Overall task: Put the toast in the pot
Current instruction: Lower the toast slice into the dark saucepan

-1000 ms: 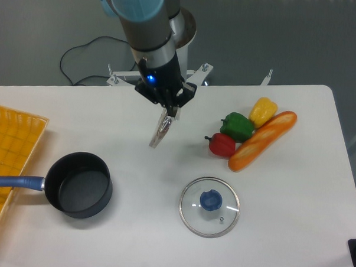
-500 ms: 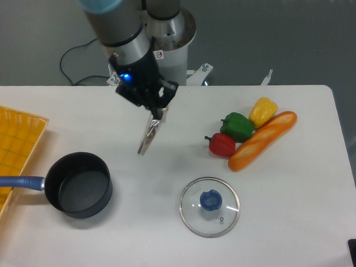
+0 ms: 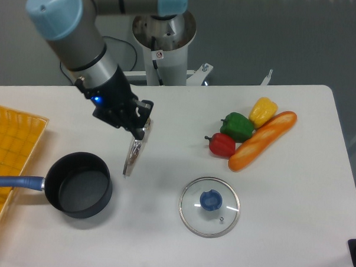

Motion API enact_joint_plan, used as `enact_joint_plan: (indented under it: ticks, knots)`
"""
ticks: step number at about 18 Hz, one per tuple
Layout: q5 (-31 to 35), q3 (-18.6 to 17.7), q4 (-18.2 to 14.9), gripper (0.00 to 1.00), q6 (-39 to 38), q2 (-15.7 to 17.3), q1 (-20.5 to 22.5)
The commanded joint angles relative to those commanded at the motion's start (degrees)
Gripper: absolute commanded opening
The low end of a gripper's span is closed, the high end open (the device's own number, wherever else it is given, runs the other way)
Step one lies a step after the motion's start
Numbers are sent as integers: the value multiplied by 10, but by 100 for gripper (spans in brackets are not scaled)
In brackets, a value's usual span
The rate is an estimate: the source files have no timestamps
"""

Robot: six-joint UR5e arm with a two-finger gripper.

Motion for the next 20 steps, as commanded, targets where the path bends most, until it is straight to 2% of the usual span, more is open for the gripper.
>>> enact_joint_plan:
  ticks: [4, 14, 20]
  knots:
    - [10, -2, -5, 0, -46, -5, -23]
    - [11, 7, -2, 0, -97, -20, -69]
    - [18, 31, -1, 0, -116, -43, -84]
